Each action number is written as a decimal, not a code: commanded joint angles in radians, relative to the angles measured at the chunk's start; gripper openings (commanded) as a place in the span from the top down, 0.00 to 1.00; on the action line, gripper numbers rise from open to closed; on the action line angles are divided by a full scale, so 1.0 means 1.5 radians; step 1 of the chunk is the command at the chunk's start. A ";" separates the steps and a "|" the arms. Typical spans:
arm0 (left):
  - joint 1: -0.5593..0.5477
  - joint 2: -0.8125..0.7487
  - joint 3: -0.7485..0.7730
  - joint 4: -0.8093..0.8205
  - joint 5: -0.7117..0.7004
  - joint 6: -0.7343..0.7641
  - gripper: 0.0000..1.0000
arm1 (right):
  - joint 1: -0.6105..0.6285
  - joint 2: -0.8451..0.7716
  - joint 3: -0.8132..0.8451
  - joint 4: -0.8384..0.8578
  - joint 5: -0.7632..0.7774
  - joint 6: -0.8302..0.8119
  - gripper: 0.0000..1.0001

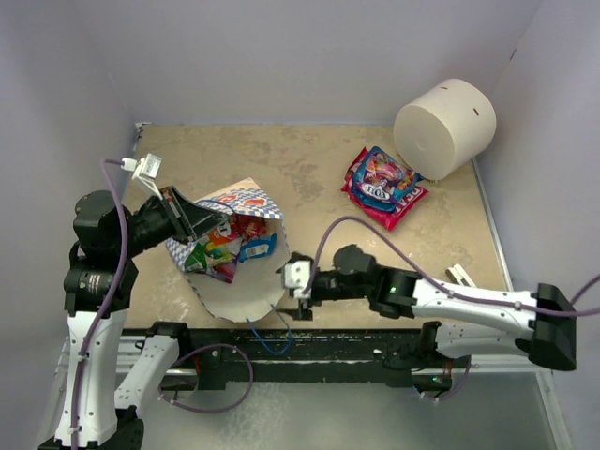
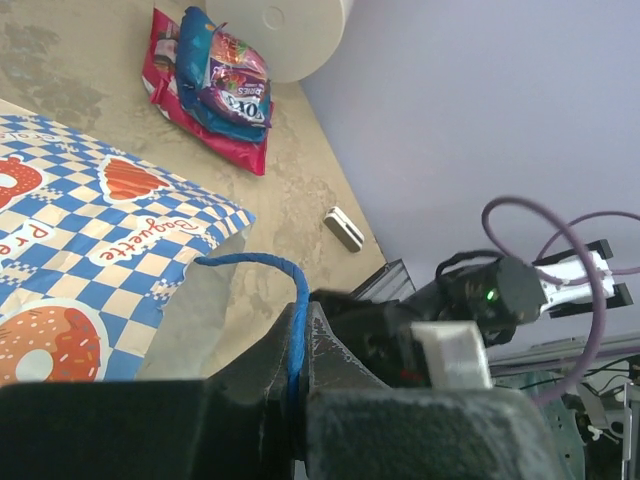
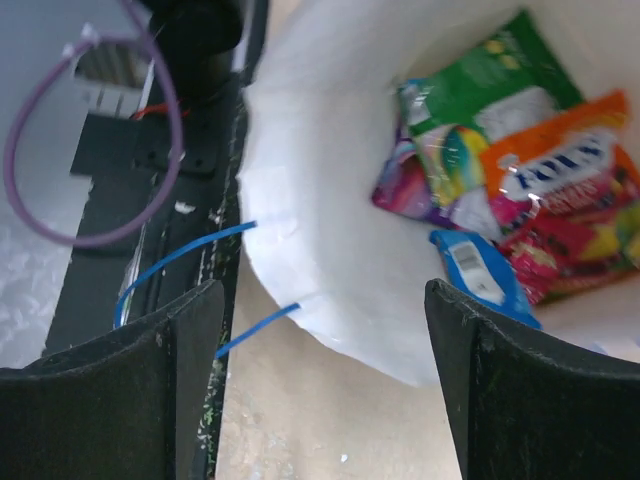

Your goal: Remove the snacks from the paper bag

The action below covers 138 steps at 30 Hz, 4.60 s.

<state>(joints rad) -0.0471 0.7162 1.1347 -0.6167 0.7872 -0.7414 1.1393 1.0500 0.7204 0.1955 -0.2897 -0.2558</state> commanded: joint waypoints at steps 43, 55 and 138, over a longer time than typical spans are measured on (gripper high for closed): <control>-0.001 -0.029 -0.032 0.002 0.019 -0.049 1.00 | -0.052 0.594 0.323 0.060 0.311 -0.339 0.71; -0.001 -0.027 -0.031 -0.011 -0.030 -0.047 1.00 | -0.017 0.402 0.252 -0.030 0.147 -0.301 0.90; -0.001 -0.014 -0.025 -0.060 0.058 0.022 1.00 | -0.411 -0.030 0.009 -0.003 0.010 0.348 0.23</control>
<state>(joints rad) -0.0471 0.7174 1.0840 -0.7010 0.8730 -0.7361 0.3588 1.0927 0.7074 0.0559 -0.1410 0.4175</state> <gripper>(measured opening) 0.009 0.775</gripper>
